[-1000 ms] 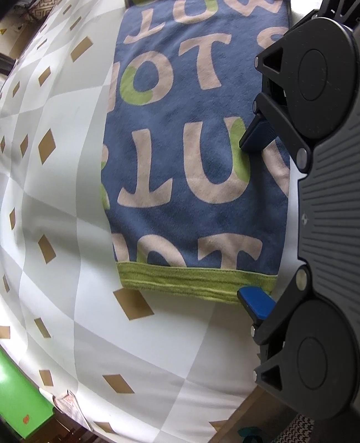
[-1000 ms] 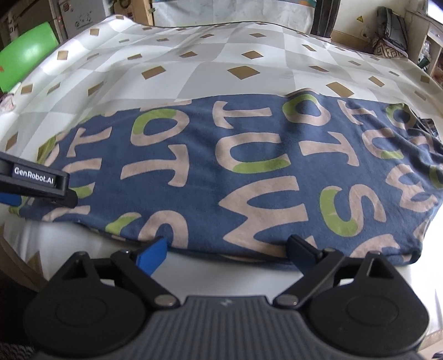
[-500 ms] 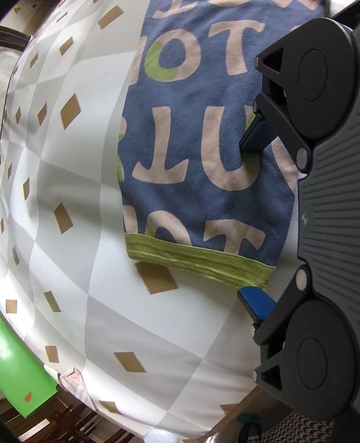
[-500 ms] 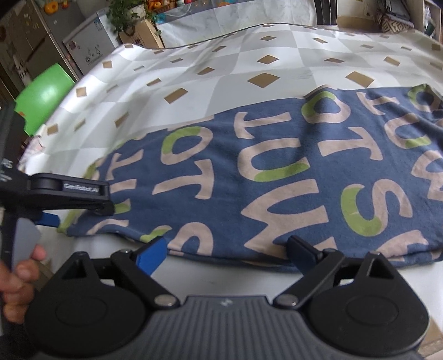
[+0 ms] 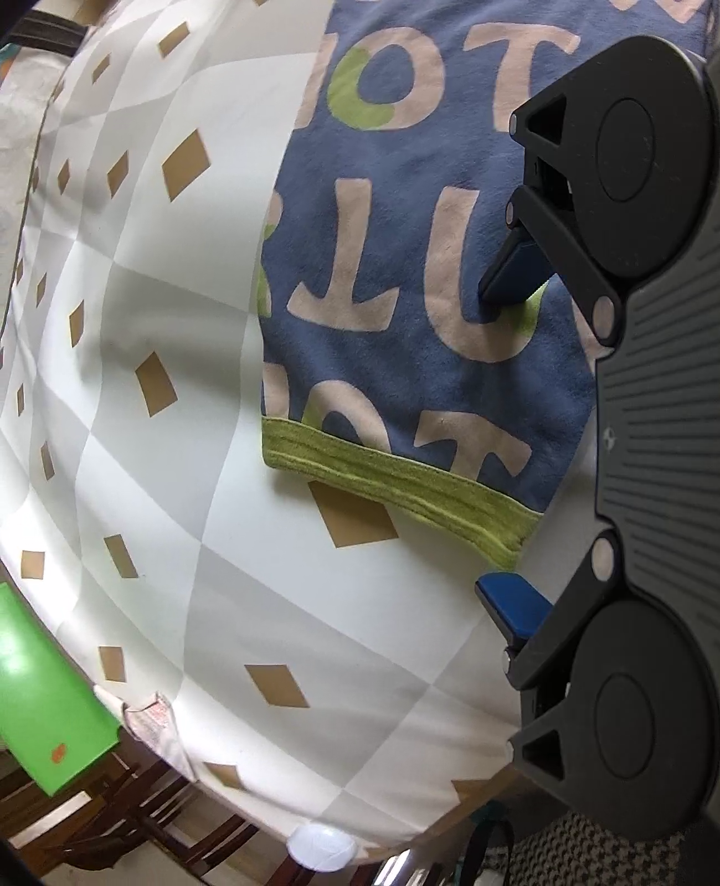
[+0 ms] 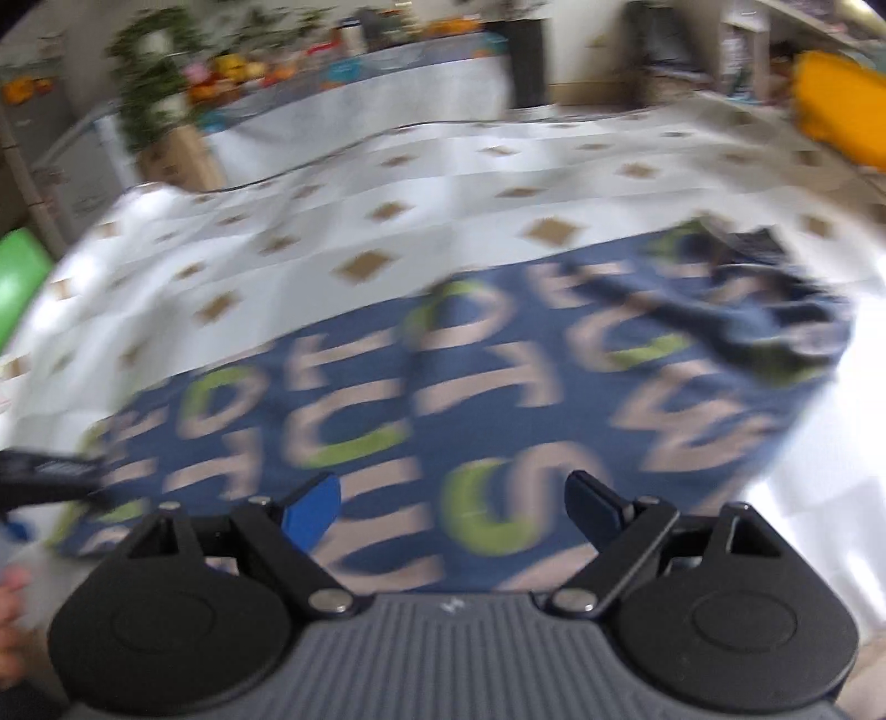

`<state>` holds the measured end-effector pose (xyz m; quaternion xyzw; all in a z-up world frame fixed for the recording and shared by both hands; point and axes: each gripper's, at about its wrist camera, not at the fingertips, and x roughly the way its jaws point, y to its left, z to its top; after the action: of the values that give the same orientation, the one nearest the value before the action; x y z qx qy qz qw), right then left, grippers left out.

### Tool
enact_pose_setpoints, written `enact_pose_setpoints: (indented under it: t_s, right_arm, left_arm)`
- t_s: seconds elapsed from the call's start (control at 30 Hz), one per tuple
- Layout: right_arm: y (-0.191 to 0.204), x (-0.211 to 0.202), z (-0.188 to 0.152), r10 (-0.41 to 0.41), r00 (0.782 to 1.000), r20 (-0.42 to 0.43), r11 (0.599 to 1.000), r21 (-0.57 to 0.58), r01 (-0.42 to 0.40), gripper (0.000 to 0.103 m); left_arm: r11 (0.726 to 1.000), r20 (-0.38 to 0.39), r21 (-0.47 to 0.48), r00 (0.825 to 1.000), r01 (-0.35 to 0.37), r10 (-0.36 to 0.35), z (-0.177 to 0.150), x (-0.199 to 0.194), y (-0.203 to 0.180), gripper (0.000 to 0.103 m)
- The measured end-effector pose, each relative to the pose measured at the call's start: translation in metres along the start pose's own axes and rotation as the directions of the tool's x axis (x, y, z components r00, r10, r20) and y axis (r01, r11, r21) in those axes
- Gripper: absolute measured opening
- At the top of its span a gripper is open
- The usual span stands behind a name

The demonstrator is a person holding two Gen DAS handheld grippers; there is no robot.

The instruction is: Fold clothes

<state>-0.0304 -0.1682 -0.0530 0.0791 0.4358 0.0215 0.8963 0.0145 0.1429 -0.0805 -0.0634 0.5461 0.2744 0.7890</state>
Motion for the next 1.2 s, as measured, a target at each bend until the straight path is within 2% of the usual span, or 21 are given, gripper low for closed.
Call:
enact_pose_setpoints:
  t_s: [0.1, 0.17, 0.33, 0.4, 0.47, 0.57, 0.7, 1.2]
  right_arm:
    - [-0.017, 0.006, 0.001, -0.07, 0.998, -0.002, 0.997, 0.039, 0.07, 0.088]
    - [-0.022, 0.011, 0.0, -0.089, 0.996, -0.014, 0.995, 0.042, 0.09, 0.088]
    - [-0.033, 0.023, -0.009, -0.104, 0.992, -0.068, 0.992, 0.06, 0.108, 0.088]
    - [-0.032, 0.025, -0.011, -0.107, 0.992, -0.067, 0.993, 0.04, 0.109, 0.088]
    - [-0.027, 0.027, -0.013, -0.124, 0.989, -0.078, 0.992, -0.007, 0.124, 0.089]
    - [-0.021, 0.026, -0.017, -0.141, 0.987, -0.08, 0.989, -0.051, 0.138, 0.09]
    - [-0.021, 0.024, -0.017, -0.144, 0.985, -0.093, 0.989, -0.042, 0.141, 0.09]
    - [-0.017, 0.018, -0.022, -0.155, 0.98, -0.127, 0.987, -0.056, 0.149, 0.09]
  left_arm:
    - [0.999, 0.023, -0.001, 0.999, 0.04, -0.04, -0.003, -0.009, -0.007, 0.103]
    - [0.997, 0.041, 0.02, 0.997, 0.068, -0.069, -0.005, -0.016, -0.016, 0.103]
    - [0.982, 0.023, 0.137, 0.991, 0.131, -0.135, -0.016, -0.023, -0.048, 0.103]
    - [0.974, 0.001, 0.173, 0.989, 0.148, -0.15, -0.022, -0.02, -0.058, 0.103]
    - [0.971, 0.014, 0.191, 0.988, 0.145, -0.151, -0.025, -0.021, -0.061, 0.103]
    - [0.97, 0.009, 0.189, 0.988, 0.153, -0.157, -0.024, -0.021, -0.06, 0.103]
    - [0.97, -0.021, 0.15, 0.981, 0.193, -0.192, -0.024, -0.018, -0.052, 0.103]
    - [0.957, -0.05, 0.151, 0.969, 0.246, -0.241, -0.028, -0.014, -0.041, 0.103]
